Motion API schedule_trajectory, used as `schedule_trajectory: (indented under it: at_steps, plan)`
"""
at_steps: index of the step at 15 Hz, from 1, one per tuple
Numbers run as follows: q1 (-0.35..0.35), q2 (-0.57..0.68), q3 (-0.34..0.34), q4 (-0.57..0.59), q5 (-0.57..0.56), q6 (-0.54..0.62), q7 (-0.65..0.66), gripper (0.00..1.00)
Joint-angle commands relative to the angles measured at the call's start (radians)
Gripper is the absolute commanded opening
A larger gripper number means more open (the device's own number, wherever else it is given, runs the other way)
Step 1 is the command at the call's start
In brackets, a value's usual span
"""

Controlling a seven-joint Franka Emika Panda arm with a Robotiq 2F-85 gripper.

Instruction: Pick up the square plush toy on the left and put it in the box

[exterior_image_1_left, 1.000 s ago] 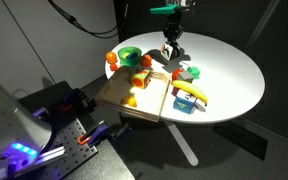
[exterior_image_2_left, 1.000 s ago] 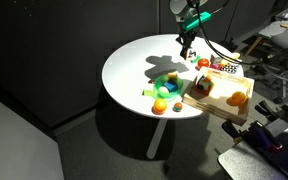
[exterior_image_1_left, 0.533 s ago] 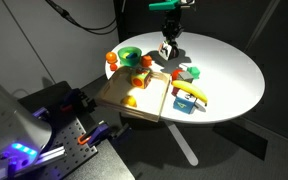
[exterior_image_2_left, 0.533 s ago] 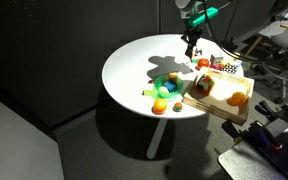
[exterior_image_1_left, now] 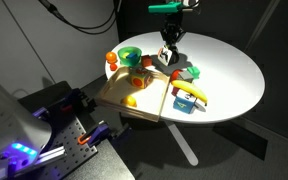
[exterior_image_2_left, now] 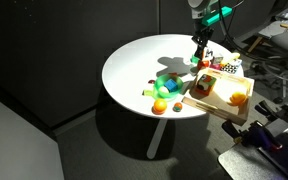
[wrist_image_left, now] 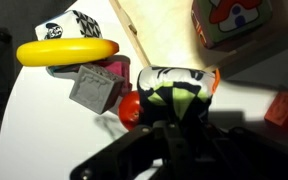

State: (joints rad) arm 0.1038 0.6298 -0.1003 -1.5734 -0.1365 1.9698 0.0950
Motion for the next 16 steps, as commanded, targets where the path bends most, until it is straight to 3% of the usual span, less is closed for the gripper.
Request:
schedule_trajectory:
  at_steps: [1,7,13,15,16]
  plan:
    - [-0.03,-0.106,0.018,-0.173,-0.041,0.104,-0.035,0.06]
    - [-0.056,-0.205,0.018,-0.39,-0.057,0.295,-0.073,0.06]
    - [-0.076,-0.283,0.014,-0.548,-0.056,0.381,-0.114,0.06]
    - [-0.08,-0.295,0.014,-0.563,-0.051,0.368,-0.115,0.4]
    - [-0.082,-0.298,0.015,-0.565,-0.048,0.36,-0.112,0.47]
